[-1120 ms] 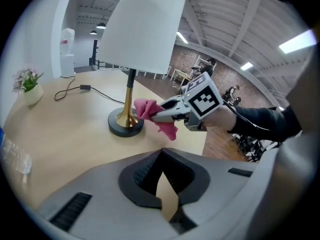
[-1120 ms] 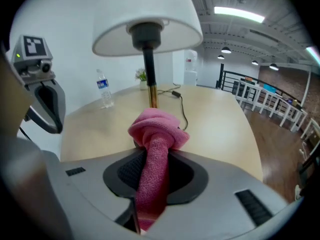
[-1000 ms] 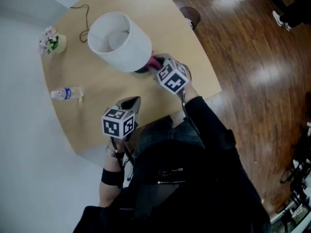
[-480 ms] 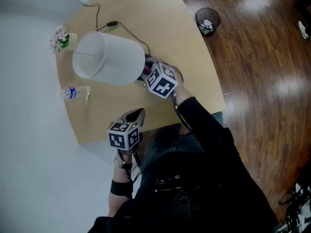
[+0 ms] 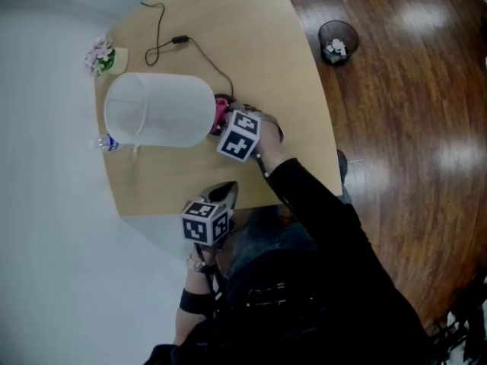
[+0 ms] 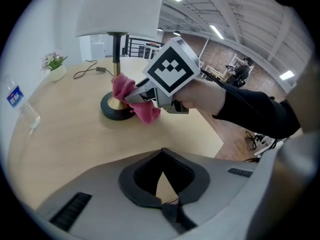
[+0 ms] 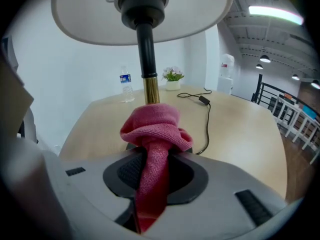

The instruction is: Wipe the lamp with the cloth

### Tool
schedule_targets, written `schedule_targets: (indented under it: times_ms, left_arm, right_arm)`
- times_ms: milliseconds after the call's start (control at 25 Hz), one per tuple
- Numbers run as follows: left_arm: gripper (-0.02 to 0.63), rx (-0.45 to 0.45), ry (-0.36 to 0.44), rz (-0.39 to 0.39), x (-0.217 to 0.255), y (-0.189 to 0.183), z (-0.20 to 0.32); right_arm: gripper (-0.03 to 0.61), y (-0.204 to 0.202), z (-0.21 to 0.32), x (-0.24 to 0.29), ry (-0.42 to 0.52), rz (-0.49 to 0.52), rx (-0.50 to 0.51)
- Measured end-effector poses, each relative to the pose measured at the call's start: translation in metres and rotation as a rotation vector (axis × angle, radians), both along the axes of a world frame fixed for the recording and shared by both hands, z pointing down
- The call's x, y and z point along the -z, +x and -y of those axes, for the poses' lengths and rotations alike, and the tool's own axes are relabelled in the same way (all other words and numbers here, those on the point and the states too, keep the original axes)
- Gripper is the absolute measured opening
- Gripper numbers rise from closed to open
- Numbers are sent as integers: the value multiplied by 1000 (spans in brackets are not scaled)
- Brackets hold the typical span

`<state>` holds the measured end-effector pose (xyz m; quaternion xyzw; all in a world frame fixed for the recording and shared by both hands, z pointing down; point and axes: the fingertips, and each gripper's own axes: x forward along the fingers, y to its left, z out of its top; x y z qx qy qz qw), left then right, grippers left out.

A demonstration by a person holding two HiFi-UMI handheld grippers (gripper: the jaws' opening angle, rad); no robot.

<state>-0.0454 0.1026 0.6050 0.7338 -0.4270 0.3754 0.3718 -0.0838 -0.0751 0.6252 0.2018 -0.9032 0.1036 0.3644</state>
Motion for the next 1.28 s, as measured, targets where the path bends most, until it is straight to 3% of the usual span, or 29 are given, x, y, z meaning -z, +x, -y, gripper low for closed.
schedule_targets:
  times_ms: [120, 400, 520, 640, 840, 960, 1160, 1280]
  left_arm:
    - [-5, 13, -4, -4, -3, 8, 3]
    - [-5, 59, -8, -2, -6, 22, 13]
    - [-5, 91, 3, -4, -1, 30, 21]
    - [-5, 140, 21, -8, 7, 37, 30]
    - [-5, 241, 47, -11, 22, 47, 30]
    - [-5, 316, 56, -7, 33, 52, 17]
    - [-5, 384, 30, -33, 30, 64, -16]
    - [-5, 382, 15, -64, 25, 67, -24]
  right_arm:
    - [104, 8, -3, -11, -11, -60, 34]
    - [103, 43, -8, -21, -58, -89, 81]
    - [103, 51, -2, -7, -73, 1, 105]
    - [103, 47, 11, 26, -26, 119, 166]
    - [103, 17, 27, 65, 116, 222, 357]
    - [103, -1, 23, 67, 149, 252, 448]
    - [103, -7, 11, 45, 139, 206, 501]
    - [103, -6, 9, 27, 118, 117, 501]
